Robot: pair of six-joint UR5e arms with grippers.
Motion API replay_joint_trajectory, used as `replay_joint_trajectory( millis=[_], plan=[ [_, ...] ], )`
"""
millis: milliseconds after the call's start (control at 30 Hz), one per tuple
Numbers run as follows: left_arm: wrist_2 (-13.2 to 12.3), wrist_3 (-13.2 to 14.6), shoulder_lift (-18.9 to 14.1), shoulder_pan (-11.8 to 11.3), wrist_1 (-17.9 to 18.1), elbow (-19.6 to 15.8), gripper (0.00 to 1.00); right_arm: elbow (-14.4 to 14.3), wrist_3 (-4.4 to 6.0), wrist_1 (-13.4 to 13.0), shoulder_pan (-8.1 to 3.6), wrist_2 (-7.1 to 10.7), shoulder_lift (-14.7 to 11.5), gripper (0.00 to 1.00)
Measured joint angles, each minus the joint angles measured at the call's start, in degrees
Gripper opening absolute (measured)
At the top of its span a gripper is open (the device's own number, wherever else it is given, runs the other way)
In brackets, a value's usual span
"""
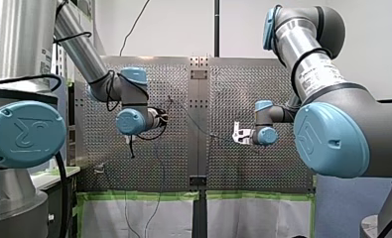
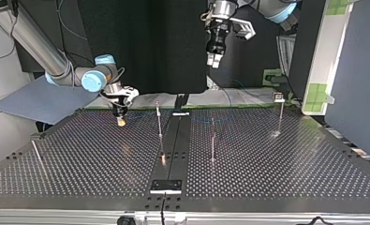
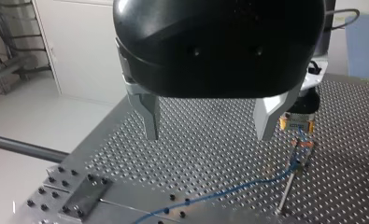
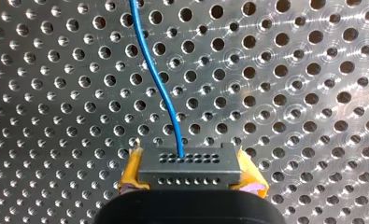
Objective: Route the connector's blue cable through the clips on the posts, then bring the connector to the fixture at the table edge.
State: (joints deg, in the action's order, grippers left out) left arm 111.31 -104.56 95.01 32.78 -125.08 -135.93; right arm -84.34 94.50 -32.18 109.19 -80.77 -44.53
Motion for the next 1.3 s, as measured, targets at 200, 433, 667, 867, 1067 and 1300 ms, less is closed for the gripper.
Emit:
replay_joint_trajectory(
  millis=[200, 433, 667, 867, 1067, 1300],
  plan=[
    [-0.06, -0.35, 1.91, -0.71, 0.36, 0.12, 1.00, 0.00, -0.07, -0.10, 0.03, 0.00, 0.00, 0.00],
    [0.03, 0.34, 2.19, -0.89, 0.35, 0.12, 1.00, 0.06, -0.21, 0.18, -0.06, -0.23, -0.05, 0.00],
    [0.09, 1.72, 2.20, -0.95, 0.27, 0.08, 1.00, 0.09, -0.83, 0.52, -0.33, -2.43, -0.41, 0.00],
    [0.81, 2.49, 2.22, -1.02, 0.25, -0.01, 1.00, 0.06, -1.22, 3.06, -0.54, -5.49, -2.97, 0.00],
    [2.54, 3.36, 2.23, -1.26, 1.05, -1.27, 1.00, -1.27, -1.41, 4.54, -0.71, -7.49, -5.74, 0.00],
    [2.84, 3.72, 2.23, -1.75, 1.40, -2.00, 1.00, -4.39, -1.46, 3.74, -1.28, -10.51, -9.19, 0.00]
  ],
)
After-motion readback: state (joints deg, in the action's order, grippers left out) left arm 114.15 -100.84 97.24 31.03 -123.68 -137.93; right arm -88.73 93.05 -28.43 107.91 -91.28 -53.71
